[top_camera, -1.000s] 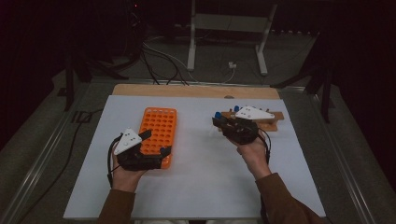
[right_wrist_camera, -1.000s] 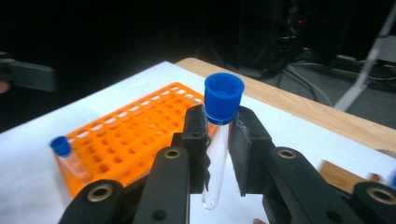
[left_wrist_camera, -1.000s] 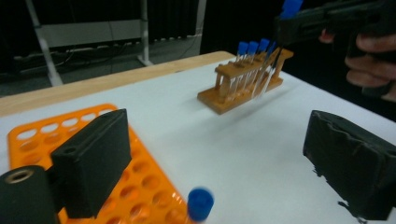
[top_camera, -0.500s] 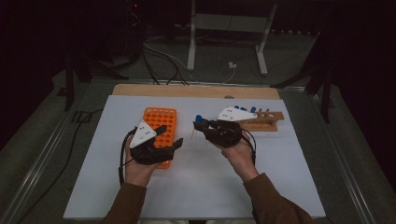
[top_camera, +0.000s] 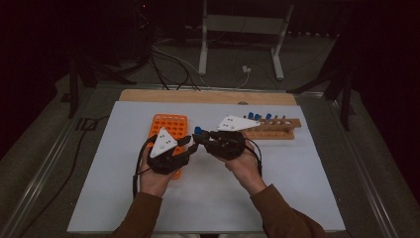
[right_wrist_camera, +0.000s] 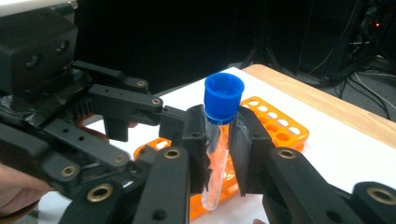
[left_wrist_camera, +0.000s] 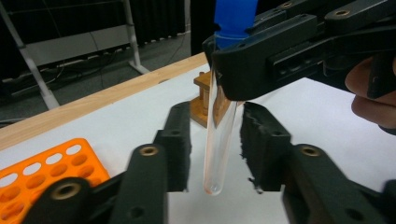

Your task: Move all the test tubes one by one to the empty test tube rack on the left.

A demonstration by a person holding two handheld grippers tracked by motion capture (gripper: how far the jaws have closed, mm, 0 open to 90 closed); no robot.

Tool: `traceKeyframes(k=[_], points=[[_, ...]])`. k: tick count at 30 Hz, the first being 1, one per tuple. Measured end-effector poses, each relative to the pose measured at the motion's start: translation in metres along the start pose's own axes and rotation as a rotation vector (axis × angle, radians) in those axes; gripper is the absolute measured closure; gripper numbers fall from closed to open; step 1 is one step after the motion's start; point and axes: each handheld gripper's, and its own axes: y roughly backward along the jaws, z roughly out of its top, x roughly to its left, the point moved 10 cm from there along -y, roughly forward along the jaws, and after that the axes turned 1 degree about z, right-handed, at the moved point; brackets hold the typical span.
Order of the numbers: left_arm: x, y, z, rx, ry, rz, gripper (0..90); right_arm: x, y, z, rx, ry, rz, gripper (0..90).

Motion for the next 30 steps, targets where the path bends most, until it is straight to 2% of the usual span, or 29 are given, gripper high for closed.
traceKeyframes(k=[7, 12, 16, 18, 26, 30], points=[[-0.002, 0.0, 0.0, 0.004, -0.013, -0.01, 77.1, 0.004, -0.001, 0.001, 0.003, 0.004, 0.015, 77.4], [-0.002, -0.001, 0.0, 0.009, -0.013, -0.015, 78.0, 0.003, 0.0, 0.0, 0.007, 0.006, 0.018, 75.8], [0.005, -0.002, -0.002, 0.016, 0.003, 0.004, 78.2, 0.0, 0.004, 0.001, -0.006, -0.018, 0.046, 53.2], [0.009, -0.001, -0.001, 0.008, 0.011, 0.015, 78.3, -0.002, 0.007, 0.001, -0.005, -0.016, 0.05, 45.3], [0.024, 0.011, -0.002, -0.009, 0.036, 0.043, 78.5, -0.022, 0.021, -0.008, 0.004, 0.01, -0.043, 15.2], [0.032, 0.02, -0.009, -0.007, 0.047, 0.059, 78.5, -0.035, 0.031, -0.015, 0.015, 0.025, -0.104, 8.8]])
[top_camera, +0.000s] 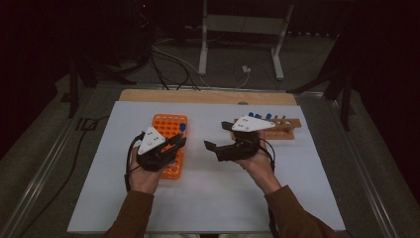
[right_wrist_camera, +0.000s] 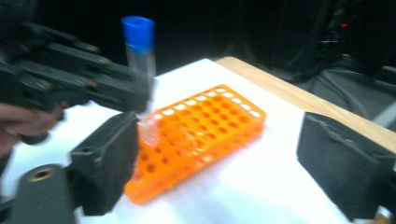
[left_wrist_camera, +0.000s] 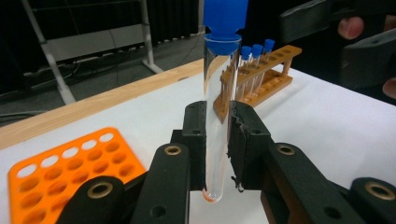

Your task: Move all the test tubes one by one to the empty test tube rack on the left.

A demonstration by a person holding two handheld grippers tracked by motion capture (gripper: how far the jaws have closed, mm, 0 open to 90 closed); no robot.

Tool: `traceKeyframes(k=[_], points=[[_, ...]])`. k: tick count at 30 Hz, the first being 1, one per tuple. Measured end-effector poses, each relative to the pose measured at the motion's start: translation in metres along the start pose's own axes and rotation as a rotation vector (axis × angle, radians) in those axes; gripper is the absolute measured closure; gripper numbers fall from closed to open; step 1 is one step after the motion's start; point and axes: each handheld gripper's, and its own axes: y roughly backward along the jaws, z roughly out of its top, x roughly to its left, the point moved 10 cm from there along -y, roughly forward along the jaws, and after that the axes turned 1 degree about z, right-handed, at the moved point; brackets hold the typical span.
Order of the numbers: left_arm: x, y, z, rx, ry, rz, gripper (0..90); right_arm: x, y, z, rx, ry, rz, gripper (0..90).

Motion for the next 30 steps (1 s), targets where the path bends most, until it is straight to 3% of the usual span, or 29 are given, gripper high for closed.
traceKeyframes(k=[5, 11, 22, 30], points=[[0.014, 0.01, -0.008, -0.007, 0.04, 0.018, 78.5, -0.017, 0.014, -0.01, -0.016, -0.025, -0.036, 3.9], [0.024, 0.018, -0.021, 0.004, 0.058, 0.04, 78.5, -0.037, 0.034, -0.022, -0.023, -0.048, -0.083, 1.3], [0.028, 0.022, -0.037, 0.01, 0.069, 0.049, 78.4, -0.064, 0.06, -0.044, -0.035, -0.085, -0.168, 0.0], [0.027, 0.023, -0.052, 0.03, 0.08, 0.051, 78.4, -0.073, 0.073, -0.062, -0.028, -0.099, -0.204, 0.0]])
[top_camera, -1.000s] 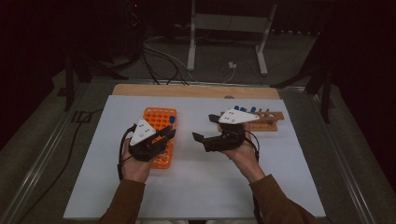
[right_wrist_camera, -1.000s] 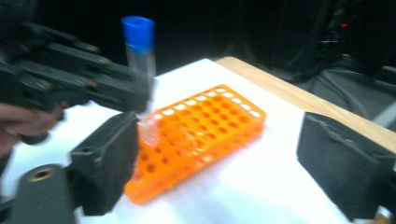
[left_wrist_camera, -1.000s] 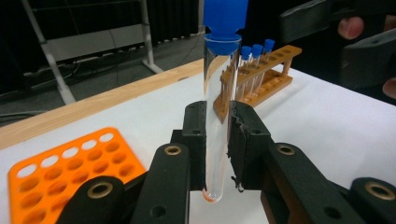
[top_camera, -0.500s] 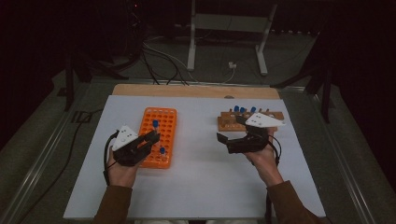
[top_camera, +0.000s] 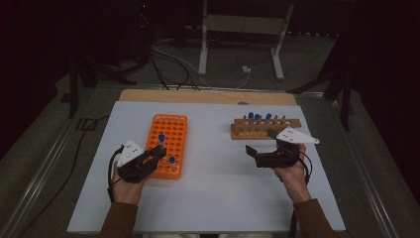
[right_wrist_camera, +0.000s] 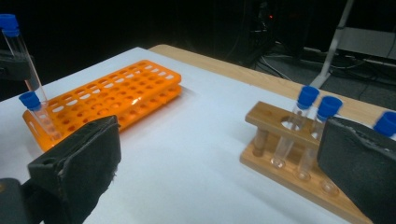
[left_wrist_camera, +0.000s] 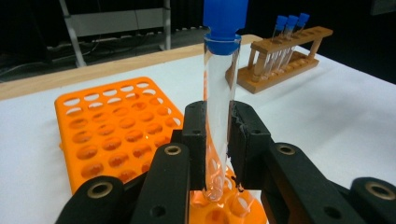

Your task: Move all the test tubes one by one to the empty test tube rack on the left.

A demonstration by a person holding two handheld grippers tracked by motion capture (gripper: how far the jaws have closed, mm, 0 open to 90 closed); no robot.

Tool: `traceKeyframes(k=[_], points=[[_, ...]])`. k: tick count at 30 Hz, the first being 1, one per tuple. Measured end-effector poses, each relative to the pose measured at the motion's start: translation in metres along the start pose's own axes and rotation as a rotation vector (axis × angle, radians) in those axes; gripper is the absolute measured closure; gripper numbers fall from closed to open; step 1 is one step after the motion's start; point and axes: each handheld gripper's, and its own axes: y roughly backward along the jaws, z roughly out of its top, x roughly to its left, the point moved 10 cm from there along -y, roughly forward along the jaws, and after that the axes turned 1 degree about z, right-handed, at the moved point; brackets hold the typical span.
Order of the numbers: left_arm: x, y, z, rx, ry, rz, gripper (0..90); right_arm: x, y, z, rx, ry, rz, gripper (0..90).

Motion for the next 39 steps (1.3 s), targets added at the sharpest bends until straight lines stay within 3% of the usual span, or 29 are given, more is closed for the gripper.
traceKeyframes(k=[8, 16, 27, 39], points=[[-0.005, -0.004, -0.016, 0.025, -0.017, -0.01, 78.4, -0.002, 0.009, -0.006, -0.003, 0.023, -0.025, 0.0], [-0.006, -0.006, -0.029, 0.044, -0.01, -0.008, 78.3, -0.005, 0.012, -0.008, -0.014, 0.01, -0.031, 0.0], [-0.008, -0.014, -0.052, 0.164, -0.074, 0.012, 78.1, -0.008, 0.015, -0.012, -0.015, 0.003, -0.036, 0.0], [-0.009, -0.018, -0.062, 0.218, -0.11, 0.022, 78.2, -0.007, 0.013, -0.015, -0.009, 0.002, -0.034, 0.0]])
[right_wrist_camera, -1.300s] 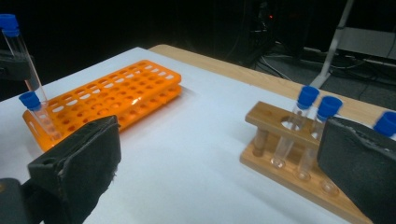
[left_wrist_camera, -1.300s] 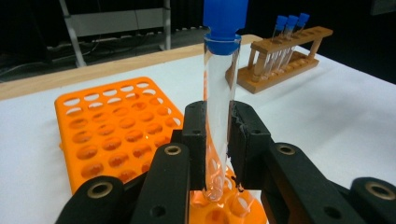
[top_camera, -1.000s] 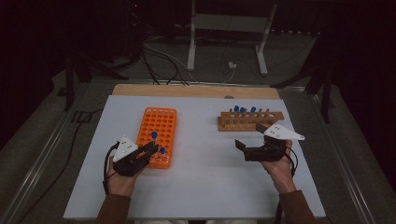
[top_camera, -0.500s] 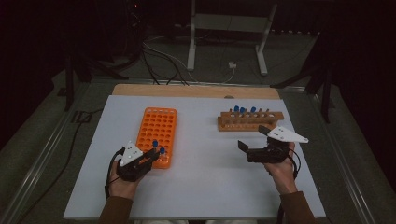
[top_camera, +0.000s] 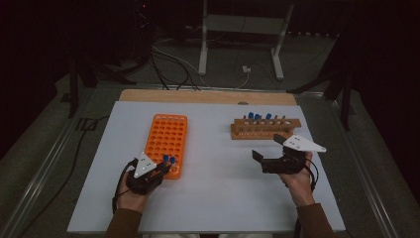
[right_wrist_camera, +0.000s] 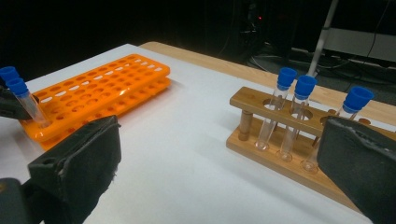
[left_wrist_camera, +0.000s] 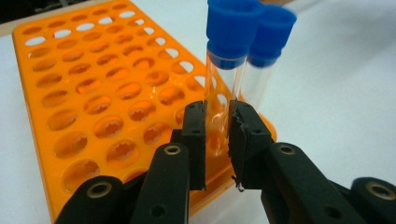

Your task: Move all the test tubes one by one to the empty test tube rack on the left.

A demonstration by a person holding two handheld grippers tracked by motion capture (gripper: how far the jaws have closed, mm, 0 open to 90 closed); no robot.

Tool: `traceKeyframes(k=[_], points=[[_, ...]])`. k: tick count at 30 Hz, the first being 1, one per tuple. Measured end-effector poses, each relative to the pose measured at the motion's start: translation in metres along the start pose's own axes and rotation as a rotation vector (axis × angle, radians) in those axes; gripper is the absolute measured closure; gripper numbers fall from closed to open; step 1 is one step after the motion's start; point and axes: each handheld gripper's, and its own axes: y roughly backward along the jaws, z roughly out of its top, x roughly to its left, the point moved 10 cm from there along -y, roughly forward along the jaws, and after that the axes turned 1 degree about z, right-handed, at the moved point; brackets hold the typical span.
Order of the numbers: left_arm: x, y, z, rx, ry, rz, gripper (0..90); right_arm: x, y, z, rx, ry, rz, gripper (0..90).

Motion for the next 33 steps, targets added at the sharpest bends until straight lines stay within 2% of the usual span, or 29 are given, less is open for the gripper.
traceKeyframes(k=[8, 12, 15, 18, 23, 26, 30, 33], points=[[0.001, 0.0, -0.001, -0.002, 0.022, -0.01, 78.0, 0.0, -0.001, -0.002, 0.007, -0.001, 0.0, 0.0], [-0.001, 0.001, -0.001, -0.01, 0.024, -0.032, 74.4, -0.001, -0.002, -0.002, 0.008, -0.003, -0.002, 0.0], [-0.001, 0.004, 0.002, -0.033, 0.034, -0.049, 68.8, -0.002, -0.001, -0.002, 0.006, -0.006, -0.004, 0.0], [-0.001, 0.01, 0.004, -0.059, 0.061, -0.079, 62.4, -0.002, -0.001, -0.001, 0.006, -0.004, -0.006, 0.0], [0.005, 0.019, 0.005, -0.099, 0.098, -0.086, 53.5, -0.005, -0.001, 0.002, 0.006, 0.002, -0.017, 0.0], [0.008, 0.025, 0.01, -0.133, 0.121, -0.095, 53.5, -0.01, -0.002, 0.006, 0.002, -0.004, -0.029, 0.0], [0.015, 0.032, 0.017, -0.181, 0.147, -0.06, 42.0, -0.02, -0.003, 0.011, 0.002, -0.022, -0.047, 0.0], [0.023, 0.034, 0.018, -0.189, 0.164, -0.002, 30.1, -0.026, -0.006, 0.016, 0.007, -0.02, -0.063, 0.0]])
